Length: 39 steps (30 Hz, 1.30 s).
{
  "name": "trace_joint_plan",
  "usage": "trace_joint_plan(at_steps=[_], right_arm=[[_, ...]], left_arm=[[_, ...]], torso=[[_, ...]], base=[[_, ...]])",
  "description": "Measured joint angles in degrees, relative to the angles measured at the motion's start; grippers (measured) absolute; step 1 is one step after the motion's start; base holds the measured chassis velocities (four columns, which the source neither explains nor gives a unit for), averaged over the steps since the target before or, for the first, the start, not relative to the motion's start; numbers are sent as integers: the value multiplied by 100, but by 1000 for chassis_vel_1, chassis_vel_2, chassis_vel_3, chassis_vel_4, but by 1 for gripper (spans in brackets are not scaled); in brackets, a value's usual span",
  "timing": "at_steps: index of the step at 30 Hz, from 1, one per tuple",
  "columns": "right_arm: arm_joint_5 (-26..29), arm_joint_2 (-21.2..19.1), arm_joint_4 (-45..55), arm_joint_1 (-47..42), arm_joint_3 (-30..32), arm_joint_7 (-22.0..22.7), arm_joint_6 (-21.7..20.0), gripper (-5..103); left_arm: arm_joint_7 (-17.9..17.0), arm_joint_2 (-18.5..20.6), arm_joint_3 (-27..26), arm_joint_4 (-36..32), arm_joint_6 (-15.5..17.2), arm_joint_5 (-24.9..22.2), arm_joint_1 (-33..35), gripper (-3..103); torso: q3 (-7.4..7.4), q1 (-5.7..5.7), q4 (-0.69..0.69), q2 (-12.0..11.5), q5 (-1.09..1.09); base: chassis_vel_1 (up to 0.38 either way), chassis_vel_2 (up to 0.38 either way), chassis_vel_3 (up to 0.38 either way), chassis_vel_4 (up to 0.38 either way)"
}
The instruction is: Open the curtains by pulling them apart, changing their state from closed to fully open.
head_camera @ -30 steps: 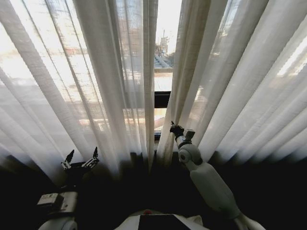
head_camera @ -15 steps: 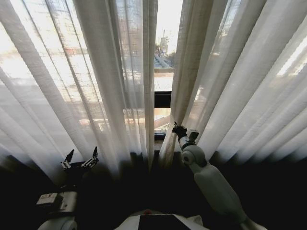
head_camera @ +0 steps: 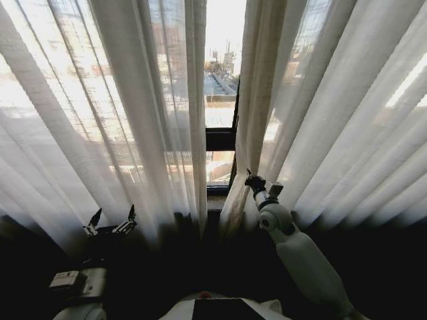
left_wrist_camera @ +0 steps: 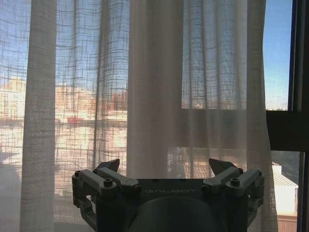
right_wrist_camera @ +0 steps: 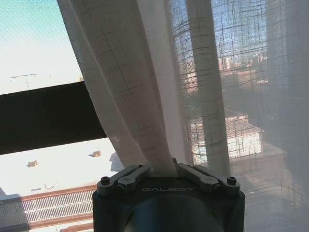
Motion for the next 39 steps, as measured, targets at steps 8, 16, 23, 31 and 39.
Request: trace_joint_plan(at_steps=[8, 16, 23, 31, 39], right_arm=[[26, 13, 36, -87, 159, -6, 1, 0], [21, 81, 34, -123, 198, -9, 7, 0], [17, 100, 37, -189, 274, -8, 9, 0], [16, 105, 60, -231, 357, -7, 11, 0], [9, 160, 62, -252, 374, -6, 14, 0]], left_arm=[[11, 2, 61, 0, 6, 37, -30, 100], [20, -20, 45, 0, -9, 41, -13, 100], [34, -41, 52, 0, -21, 41, 7, 100], [42, -48, 58, 0, -36, 40, 4, 100], [50, -52, 54, 0, -64, 40, 28, 100]], torso=[[0, 0, 1, 0, 0], [0, 0, 2, 0, 2], [0, -1, 1, 0, -1], [0, 0, 2, 0, -2], [-1, 0, 2, 1, -3]], base=[[-300, -298, 295, 325], [-347, -350, 366, 348], [-371, -384, 351, 365], [-337, -322, 344, 345], [-367, -344, 377, 368]])
